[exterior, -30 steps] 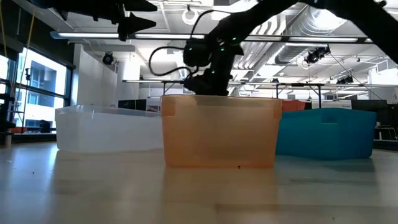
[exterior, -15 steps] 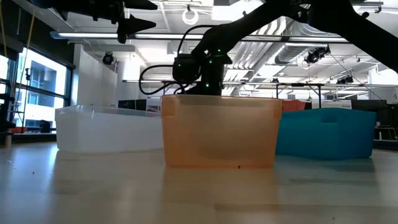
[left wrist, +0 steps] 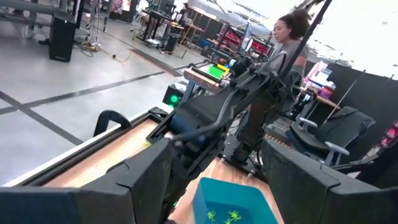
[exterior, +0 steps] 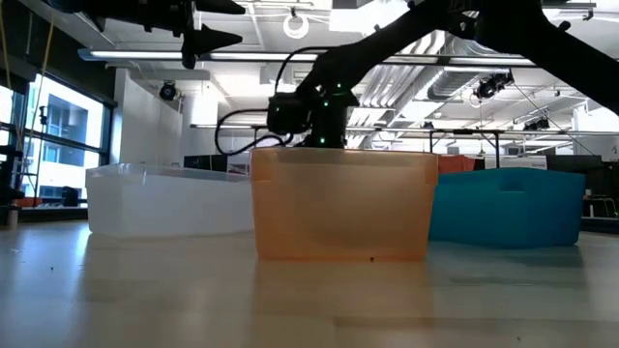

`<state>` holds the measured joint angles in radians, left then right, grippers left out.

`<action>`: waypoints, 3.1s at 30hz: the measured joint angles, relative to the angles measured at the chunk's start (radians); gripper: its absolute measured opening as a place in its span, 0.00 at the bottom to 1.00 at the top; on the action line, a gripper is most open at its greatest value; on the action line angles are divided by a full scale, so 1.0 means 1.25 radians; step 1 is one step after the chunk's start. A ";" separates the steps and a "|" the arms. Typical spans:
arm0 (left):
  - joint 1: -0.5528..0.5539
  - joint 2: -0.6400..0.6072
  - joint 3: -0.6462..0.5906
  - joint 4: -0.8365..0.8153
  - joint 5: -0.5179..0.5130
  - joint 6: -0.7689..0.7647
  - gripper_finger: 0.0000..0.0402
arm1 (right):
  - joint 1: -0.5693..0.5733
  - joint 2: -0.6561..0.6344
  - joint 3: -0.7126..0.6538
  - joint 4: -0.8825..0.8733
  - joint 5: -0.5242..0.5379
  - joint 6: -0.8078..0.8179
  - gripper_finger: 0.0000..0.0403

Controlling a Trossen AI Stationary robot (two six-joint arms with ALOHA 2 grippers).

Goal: Sort Halloween decoration
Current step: Put the green spider toy into the blue bin

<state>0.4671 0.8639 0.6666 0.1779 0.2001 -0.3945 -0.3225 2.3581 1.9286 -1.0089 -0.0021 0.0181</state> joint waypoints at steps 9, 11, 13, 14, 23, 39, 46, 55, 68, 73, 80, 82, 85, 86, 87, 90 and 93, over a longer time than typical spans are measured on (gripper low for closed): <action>0.000 0.000 0.001 0.000 -0.002 -0.018 0.59 | 0.018 0.013 0.016 -0.009 0.051 -0.002 0.39; 0.000 0.000 0.001 0.000 -0.002 -0.019 0.59 | 0.022 0.015 0.024 -0.011 0.053 -0.021 0.28; 0.000 0.000 0.001 0.000 -0.002 -0.019 0.59 | 0.025 0.020 0.042 -0.020 0.059 -0.033 0.13; 0.000 0.000 0.001 0.000 -0.002 -0.019 0.59 | 0.025 0.021 0.057 -0.016 0.059 -0.037 0.07; 0.000 0.000 0.001 0.000 -0.001 -0.019 0.59 | 0.018 -0.058 0.135 0.026 -0.003 -0.073 0.01; 0.000 0.000 0.001 -0.001 -0.002 -0.018 0.59 | -0.017 -0.626 -0.531 0.393 -0.053 0.072 0.00; 0.000 0.000 0.001 0.052 -0.024 -0.022 0.59 | 0.066 -0.953 -0.839 0.633 -0.089 0.185 0.00; 0.000 0.000 0.001 0.082 -0.023 -0.032 0.59 | 0.113 -1.095 -0.963 0.816 -0.089 0.197 0.00; 0.000 0.000 0.001 0.064 -0.022 -0.032 0.59 | 0.114 -1.095 -0.964 0.828 -0.140 0.204 0.00; 0.000 0.000 0.001 0.049 -0.021 -0.038 0.59 | 0.114 -1.095 -0.964 0.828 -0.145 0.224 0.00; 0.000 0.000 0.001 0.046 -0.024 -0.022 0.59 | 0.124 -1.083 -0.916 0.603 -0.220 0.274 0.00; 0.000 0.000 0.001 0.046 -0.027 -0.011 0.59 | 0.139 -1.056 -0.871 0.445 -0.200 0.262 0.00; 0.000 0.000 0.001 0.046 -0.029 -0.012 0.59 | 0.168 -1.003 -0.817 0.302 -0.190 0.218 0.00; 0.000 0.000 0.001 0.046 -0.030 -0.011 0.59 | 0.178 -0.987 -0.807 0.272 -0.190 0.203 0.00; 0.000 0.000 0.001 0.045 -0.030 -0.010 0.59 | 0.187 -0.970 -0.803 0.249 -0.191 0.191 0.00; 0.000 0.000 0.001 0.042 -0.030 -0.010 0.59 | 0.207 -0.921 -0.809 0.201 -0.189 0.179 0.00; 0.000 0.000 0.001 0.041 -0.035 0.012 0.59 | 0.218 -0.873 -0.831 0.178 -0.162 0.180 0.00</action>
<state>0.4667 0.8635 0.6674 0.2296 0.1566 -0.3800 -0.0506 1.2664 0.8901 -0.7867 -0.2041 0.2435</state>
